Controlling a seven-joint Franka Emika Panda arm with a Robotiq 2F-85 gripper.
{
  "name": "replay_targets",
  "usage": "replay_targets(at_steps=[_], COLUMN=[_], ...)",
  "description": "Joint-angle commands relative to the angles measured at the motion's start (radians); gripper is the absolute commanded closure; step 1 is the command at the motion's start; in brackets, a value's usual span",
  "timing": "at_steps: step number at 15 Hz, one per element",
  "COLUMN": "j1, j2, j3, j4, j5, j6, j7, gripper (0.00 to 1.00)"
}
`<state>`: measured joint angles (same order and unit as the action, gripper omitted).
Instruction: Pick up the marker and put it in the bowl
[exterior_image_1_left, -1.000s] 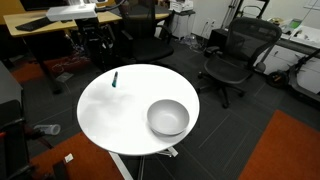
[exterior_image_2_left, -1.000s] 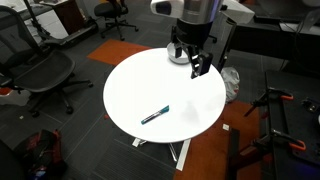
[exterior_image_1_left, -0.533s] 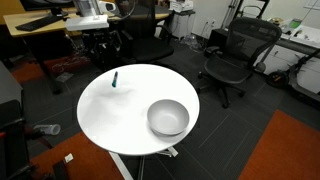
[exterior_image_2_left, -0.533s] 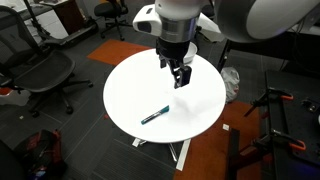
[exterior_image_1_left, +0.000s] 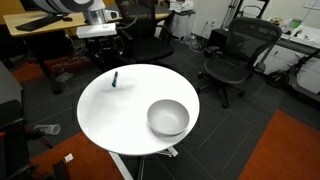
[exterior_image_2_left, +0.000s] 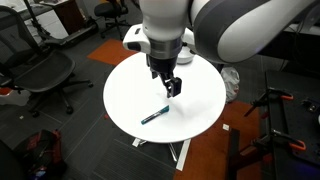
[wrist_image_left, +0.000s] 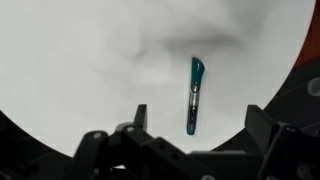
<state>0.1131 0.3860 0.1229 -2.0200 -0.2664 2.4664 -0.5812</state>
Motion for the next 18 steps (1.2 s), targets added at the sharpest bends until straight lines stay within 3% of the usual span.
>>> replay_targets(at_steps=[1, 18], j1=[-0.012, -0.025], j2=[0.065, 0.306], j3=[0.022, 0.047], j4=[0.07, 0.229], j5=[-0.024, 0.001], j6=[-0.01, 0.005], j7=[-0.071, -0.119], gripper=[0.0, 0.0])
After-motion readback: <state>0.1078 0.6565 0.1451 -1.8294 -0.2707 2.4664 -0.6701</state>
